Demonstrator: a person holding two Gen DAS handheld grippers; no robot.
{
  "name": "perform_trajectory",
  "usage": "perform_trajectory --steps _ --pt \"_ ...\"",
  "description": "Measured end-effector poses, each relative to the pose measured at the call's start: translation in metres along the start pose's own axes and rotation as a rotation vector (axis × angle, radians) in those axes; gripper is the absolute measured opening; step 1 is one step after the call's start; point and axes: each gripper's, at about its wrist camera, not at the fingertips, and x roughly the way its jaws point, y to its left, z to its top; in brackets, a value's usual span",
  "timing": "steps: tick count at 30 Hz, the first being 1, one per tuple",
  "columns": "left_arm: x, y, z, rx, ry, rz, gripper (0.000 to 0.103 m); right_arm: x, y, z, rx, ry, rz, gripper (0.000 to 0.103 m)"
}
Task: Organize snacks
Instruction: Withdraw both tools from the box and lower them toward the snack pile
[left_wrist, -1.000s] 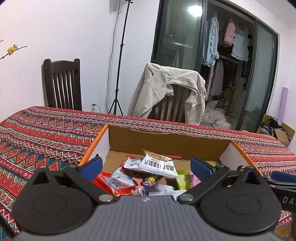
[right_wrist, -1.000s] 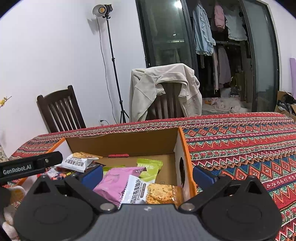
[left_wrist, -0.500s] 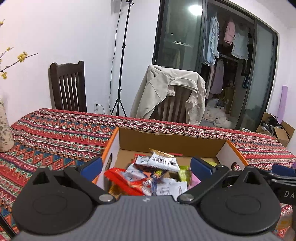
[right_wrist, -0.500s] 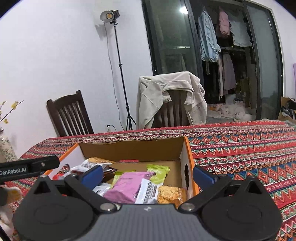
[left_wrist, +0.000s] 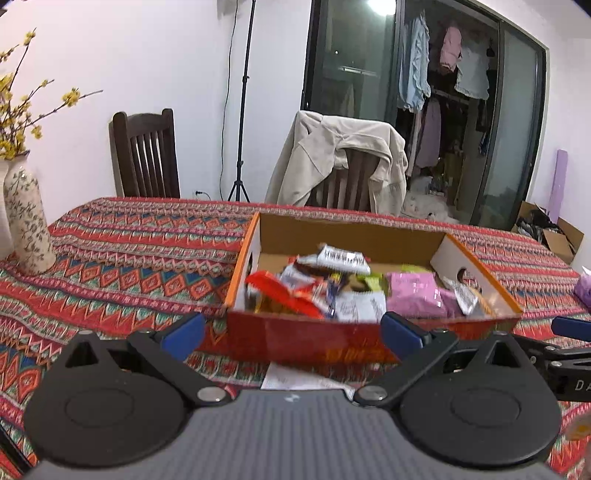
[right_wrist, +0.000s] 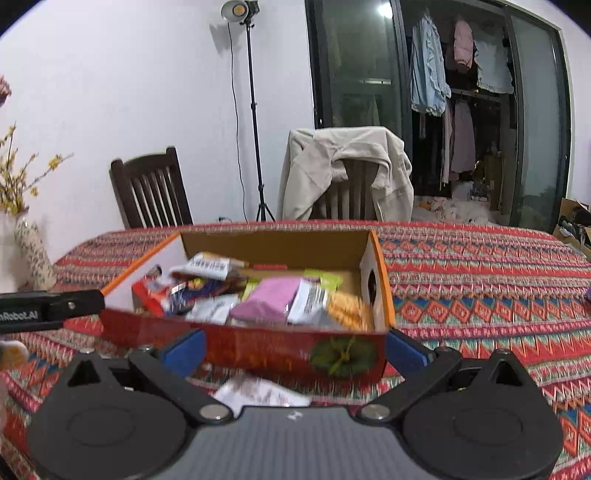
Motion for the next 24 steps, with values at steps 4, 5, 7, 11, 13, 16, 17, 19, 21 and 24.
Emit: perform_trajectory --steps 4,5,7,11,13,16,17,19,21,24 --pt "-0.006 0.012 -0.017 0.001 0.015 -0.003 0.103 -0.001 0.004 -0.015 -0.008 0.041 -0.009 0.103" --pt "-0.006 0.014 -0.020 0.004 0.023 -0.003 0.103 0.000 0.005 -0.019 -0.008 0.055 -0.012 0.103" --pt "-0.003 0.020 -0.027 0.005 0.041 0.002 0.103 0.005 0.007 -0.025 -0.007 0.082 -0.021 0.103" --pt "0.000 0.035 -0.038 -0.016 0.036 0.010 0.103 0.017 0.015 -0.034 -0.017 0.128 -0.027 0.103" --pt "0.003 0.042 -0.041 -0.037 0.042 0.002 0.103 0.025 0.021 -0.036 -0.017 0.158 -0.024 0.103" --pt "0.009 0.049 -0.044 -0.062 0.047 0.001 0.103 0.039 0.029 -0.033 -0.027 0.187 -0.053 0.103" --pt "0.011 0.051 -0.044 -0.067 0.051 0.001 0.103 0.045 0.031 -0.031 -0.021 0.197 -0.057 0.103" --pt "0.014 0.055 -0.046 -0.083 0.059 -0.005 0.103 0.056 0.034 -0.028 -0.002 0.216 -0.062 0.103" --pt "0.015 0.058 -0.047 -0.099 0.058 -0.001 0.103 0.067 0.036 -0.025 0.018 0.230 -0.083 0.103" --pt "0.016 0.064 -0.049 -0.128 0.058 0.000 0.103 0.084 0.041 -0.026 0.030 0.258 -0.098 0.103"
